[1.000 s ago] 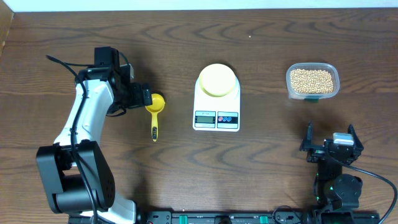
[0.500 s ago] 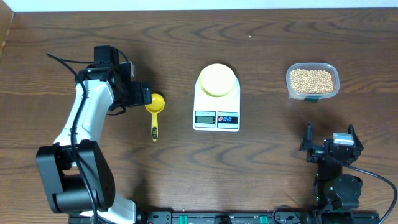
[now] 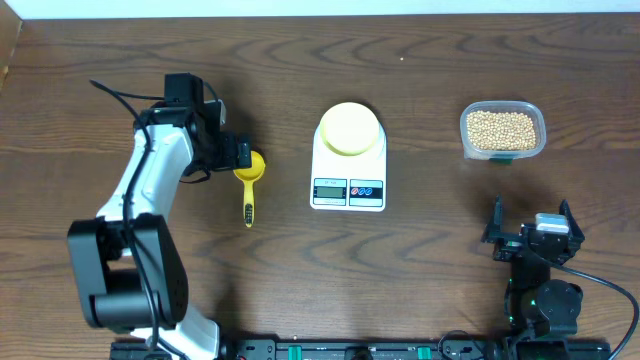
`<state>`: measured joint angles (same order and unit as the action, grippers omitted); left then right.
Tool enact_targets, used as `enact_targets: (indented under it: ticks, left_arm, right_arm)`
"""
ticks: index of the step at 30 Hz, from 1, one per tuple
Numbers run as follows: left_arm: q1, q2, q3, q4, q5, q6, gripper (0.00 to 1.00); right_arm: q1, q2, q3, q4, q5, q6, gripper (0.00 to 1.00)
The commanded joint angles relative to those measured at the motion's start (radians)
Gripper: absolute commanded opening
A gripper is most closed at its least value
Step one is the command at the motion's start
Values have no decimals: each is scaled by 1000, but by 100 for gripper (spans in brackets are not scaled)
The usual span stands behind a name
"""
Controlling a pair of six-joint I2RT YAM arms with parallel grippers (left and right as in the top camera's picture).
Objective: Scoop item into bowl and weigh 50g on scale
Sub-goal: 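Move the left gripper forward and down over the yellow scoop handle, then close the left gripper on the yellow scoop's handle near the cup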
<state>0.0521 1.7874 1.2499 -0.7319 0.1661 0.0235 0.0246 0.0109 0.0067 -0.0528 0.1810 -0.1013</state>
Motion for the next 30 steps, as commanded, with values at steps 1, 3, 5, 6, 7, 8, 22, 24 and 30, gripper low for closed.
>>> enact_targets:
  ticks: [1,3,5,6,7,8,22,24,30]
  left_arm:
    - [1,42,22,17,-22,9,100]
    - [1,54,22,29,-27,10,100]
    - [1,67,22,43,-28,10,100]
    - [1,74,22,49,-28,10,100]
    - [1,81,22,54,-28,10,100]
    - [1,87,22,57,-28,10,100]
    - [1,174,22,85,-28,9,100]
    - [1,174,22,87,-28,9,100]
    - [1,174,22,94,-28,9,100]
  right_arm:
    - [3,-5,-1,-3,14,11,99]
    - [3,-5,-1,-3,14,11,99]
    - [3,-5,-1,-3,15,11,99]
    - [3,-5,-1,-3,15,11,99]
    - [3,-5,-1,-3,15,11,99]
    - [3,-5,-1,-3,15,11,99]
    - [3,-5,-1,-3,14,11,99]
    - [3,-5,-1,-3,14,11,99]
    - [3,-5,-1,-3,14,11,99]
